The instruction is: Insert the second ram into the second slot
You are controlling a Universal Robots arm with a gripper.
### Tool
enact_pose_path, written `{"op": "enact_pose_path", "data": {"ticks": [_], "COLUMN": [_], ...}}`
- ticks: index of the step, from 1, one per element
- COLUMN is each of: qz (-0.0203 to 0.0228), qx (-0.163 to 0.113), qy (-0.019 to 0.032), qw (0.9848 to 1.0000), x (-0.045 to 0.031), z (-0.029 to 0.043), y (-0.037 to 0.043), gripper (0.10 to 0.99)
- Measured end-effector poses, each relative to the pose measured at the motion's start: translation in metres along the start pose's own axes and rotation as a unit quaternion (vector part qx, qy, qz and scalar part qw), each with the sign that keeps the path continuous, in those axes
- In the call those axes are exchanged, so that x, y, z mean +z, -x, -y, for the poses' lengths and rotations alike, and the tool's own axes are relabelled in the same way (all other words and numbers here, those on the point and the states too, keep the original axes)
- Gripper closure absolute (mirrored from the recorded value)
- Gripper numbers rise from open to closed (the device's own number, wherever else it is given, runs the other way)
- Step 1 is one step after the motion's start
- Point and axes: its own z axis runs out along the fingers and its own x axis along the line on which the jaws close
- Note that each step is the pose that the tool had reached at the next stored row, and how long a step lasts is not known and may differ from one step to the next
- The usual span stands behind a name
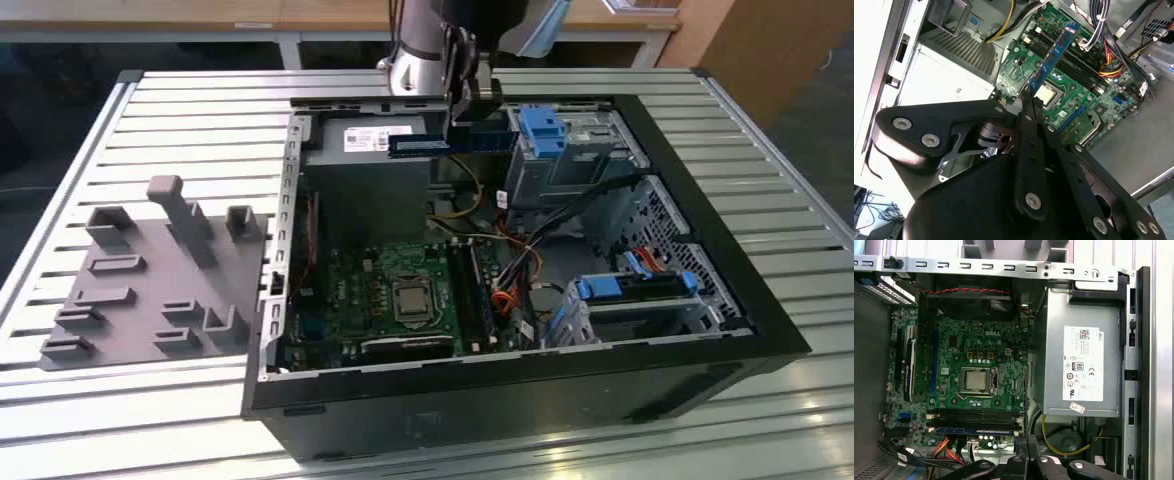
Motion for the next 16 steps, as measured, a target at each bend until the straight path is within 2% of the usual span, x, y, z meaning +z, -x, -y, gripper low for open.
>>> {"op": "enact_pose_path", "data": {"ticks": [7,16], "qz": [0.0002,0.0002], "qx": [0.000,0.000], "qy": [0.0000,0.0000], "qw": [1.0000,1.0000], "x": [-0.0001,-0.0001], "z": [-0.0001,-0.0002], "y": [-0.0007,-0.0053], "gripper": [0.973,0.973]}}
